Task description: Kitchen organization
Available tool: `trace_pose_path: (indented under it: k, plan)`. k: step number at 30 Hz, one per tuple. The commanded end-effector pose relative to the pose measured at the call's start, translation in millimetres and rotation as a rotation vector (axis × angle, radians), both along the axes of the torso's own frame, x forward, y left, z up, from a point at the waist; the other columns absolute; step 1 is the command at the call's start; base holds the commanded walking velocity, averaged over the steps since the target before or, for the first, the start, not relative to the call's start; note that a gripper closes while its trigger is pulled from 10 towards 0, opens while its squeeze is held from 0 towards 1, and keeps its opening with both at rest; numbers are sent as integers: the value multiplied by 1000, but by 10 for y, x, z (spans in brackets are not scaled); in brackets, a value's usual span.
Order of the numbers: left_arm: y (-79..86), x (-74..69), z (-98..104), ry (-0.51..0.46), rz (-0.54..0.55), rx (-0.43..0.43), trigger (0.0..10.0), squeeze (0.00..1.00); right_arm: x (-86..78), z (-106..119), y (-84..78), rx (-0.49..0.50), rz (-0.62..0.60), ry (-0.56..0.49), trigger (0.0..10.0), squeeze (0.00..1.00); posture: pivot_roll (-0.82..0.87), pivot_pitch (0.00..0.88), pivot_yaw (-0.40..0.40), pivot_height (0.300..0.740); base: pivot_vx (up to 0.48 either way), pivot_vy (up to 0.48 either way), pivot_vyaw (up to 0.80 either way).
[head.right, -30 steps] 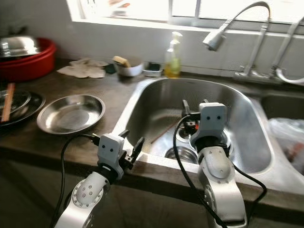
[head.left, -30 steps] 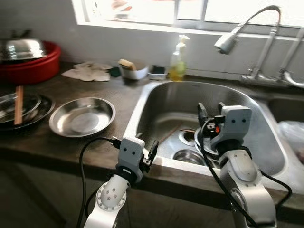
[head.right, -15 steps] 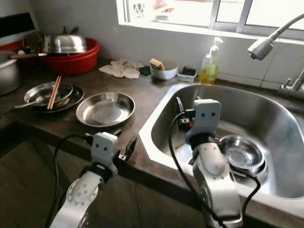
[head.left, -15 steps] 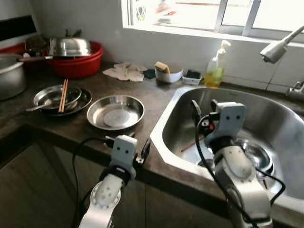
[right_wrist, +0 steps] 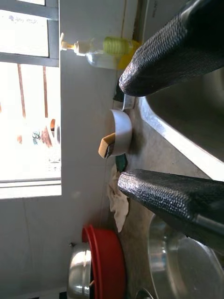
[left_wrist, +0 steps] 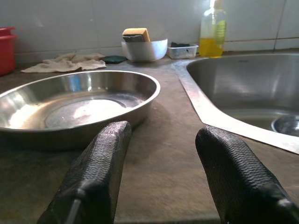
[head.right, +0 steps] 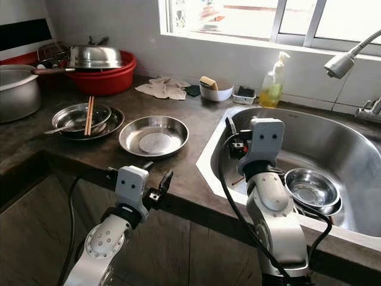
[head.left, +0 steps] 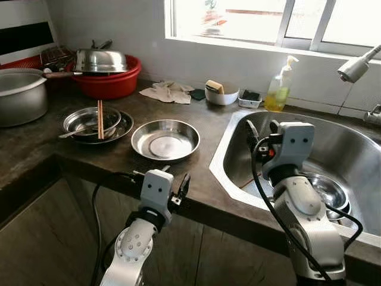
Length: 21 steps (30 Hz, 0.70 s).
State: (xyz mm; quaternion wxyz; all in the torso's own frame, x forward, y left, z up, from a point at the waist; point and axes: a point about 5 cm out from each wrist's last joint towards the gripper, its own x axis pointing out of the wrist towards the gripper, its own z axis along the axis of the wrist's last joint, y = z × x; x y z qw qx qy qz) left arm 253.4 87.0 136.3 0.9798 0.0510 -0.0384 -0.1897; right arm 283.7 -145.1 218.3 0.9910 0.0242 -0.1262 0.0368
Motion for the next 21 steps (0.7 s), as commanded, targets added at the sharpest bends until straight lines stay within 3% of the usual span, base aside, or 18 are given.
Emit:
trace_pose_path:
  k: [1,6,10,14,21]
  plan:
    - [-24,-13,55,-20,1,-4,10000,0,27,8,-54,-16,-15,5,10000,0,3,0,-56,740,0,0,0]
    - [-25,-16,54,-15,5,-6,10000,0,56,14,-31,-26,-4,8,10000,0,4,0,-61,740,0,211,0]
    - [-23,-20,46,-13,8,-6,10000,0,91,34,-26,-26,2,9,10000,0,5,0,-62,740,0,401,800]
    - [-27,-26,47,-13,9,-8,10000,0,122,66,-46,-24,1,5,10000,0,4,0,-63,740,0,0,731]
    - [-24,-22,45,-10,20,-9,10000,0,209,118,-96,0,3,10,10000,0,3,0,-64,740,0,0,0]
